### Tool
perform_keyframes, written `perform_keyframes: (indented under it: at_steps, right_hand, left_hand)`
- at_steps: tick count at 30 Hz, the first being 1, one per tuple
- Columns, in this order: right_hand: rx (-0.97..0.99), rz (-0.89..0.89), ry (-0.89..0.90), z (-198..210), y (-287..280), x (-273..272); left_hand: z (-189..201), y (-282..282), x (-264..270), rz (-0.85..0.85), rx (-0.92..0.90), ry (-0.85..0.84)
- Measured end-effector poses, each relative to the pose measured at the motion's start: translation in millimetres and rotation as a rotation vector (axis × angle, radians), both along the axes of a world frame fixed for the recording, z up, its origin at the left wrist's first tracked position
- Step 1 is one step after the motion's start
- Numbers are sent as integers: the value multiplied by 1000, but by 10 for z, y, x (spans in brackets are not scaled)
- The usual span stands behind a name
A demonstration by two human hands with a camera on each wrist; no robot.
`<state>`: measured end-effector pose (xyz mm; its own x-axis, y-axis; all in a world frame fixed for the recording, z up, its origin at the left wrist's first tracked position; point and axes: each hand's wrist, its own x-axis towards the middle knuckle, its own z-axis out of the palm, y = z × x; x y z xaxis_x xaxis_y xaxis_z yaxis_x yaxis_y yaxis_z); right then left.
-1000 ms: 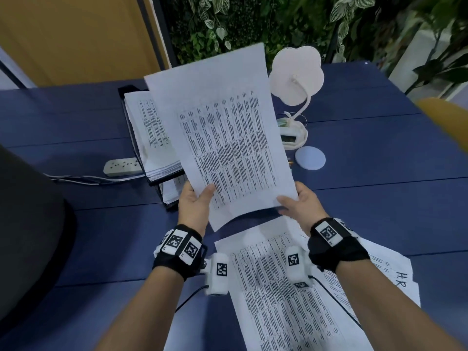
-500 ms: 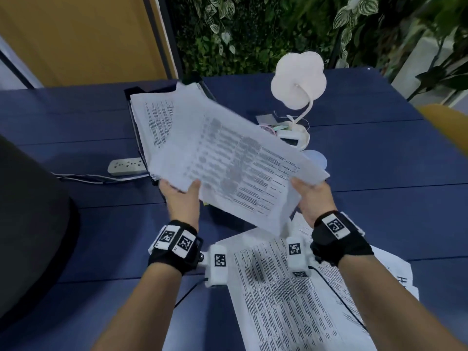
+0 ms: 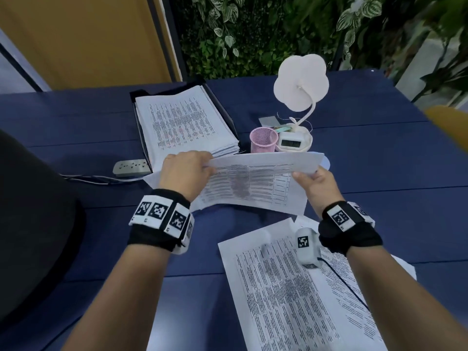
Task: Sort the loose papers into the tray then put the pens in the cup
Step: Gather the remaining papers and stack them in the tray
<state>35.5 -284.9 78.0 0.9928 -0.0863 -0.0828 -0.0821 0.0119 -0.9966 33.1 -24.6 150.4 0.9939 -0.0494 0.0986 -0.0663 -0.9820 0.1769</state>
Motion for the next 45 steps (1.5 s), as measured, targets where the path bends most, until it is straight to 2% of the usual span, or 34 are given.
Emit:
perform_keyframes:
  at_steps: [2, 9, 13, 18, 24, 28, 31, 34, 36, 38, 40, 45]
  right_hand:
    - [-14, 5, -2, -22, 3, 12]
    - [-85, 9, 80, -181, -2, -3]
    - [-86, -4, 45, -132, 8, 24]
    - [-145, 33, 53, -116, 21, 46]
    - [-136, 66, 66, -105, 22, 23]
    - [-173, 18, -13, -53, -2, 44]
    - [-430, 6, -133, 62, -18, 68]
    - [-844, 76, -207, 155, -5, 94]
    - [-1088, 131, -187, 215, 28, 89]
    - [-1072, 185, -154, 226, 29, 76]
    - [-924, 206, -155, 207, 1, 57]
    - [-736, 160, -110, 227, -104, 25]
  left_hand:
    - [-6, -23, 3, -19, 35, -10]
    - [-307, -68, 32, 1, 161, 156]
    - [-259, -40, 63, -16, 175, 126]
    - [-221, -64, 82, 10, 158, 276]
    - [-247, -30, 110, 19, 172, 230]
    - [-201, -10, 125, -2, 236, 254]
    - [-182, -24, 128, -1, 261, 281]
    - [-180, -72, 124, -7, 282, 297]
    - [-168, -99, 109, 3, 276, 296]
    - [-165, -112, 95, 3, 276, 271]
    - [-160, -103, 72, 15, 258, 190]
    - [-190, -11, 7, 139, 122, -262]
